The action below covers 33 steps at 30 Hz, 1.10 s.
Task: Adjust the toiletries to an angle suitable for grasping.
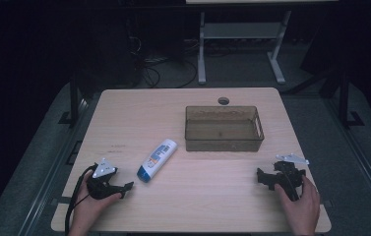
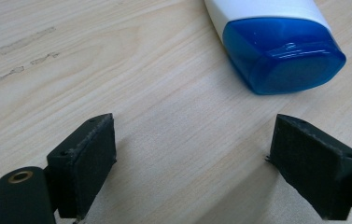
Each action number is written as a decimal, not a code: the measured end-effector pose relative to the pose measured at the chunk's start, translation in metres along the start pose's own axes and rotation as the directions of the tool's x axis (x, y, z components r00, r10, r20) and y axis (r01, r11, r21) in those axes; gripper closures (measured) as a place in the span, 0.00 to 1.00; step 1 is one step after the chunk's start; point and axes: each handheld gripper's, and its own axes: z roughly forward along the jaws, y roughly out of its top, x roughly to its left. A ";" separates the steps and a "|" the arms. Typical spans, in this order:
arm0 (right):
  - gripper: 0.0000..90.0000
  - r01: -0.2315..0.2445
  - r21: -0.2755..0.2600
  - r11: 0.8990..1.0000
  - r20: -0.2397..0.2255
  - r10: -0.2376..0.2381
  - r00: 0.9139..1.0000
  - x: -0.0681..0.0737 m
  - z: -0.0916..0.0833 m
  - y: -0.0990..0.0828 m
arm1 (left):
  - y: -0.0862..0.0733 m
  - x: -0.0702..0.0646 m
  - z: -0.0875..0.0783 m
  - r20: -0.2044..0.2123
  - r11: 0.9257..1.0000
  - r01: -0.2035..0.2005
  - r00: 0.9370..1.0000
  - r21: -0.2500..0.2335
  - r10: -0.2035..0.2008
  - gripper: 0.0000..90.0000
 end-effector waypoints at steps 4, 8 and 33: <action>0.00 0.000 0.000 1.000 0.000 0.000 1.000 0.000 0.000 0.000 | 0.000 0.001 0.000 -0.005 1.000 0.008 1.000 -0.013 -0.008 0.19; 0.00 0.000 0.000 1.000 0.000 0.000 1.000 0.000 0.000 0.000 | 0.001 0.004 -0.002 -0.009 1.000 0.010 1.000 -0.009 -0.010 0.32; 0.00 0.003 0.000 1.000 0.000 -0.003 1.000 0.000 0.000 0.000 | 0.034 0.006 -0.024 0.135 0.998 0.045 0.990 -0.048 -0.038 1.00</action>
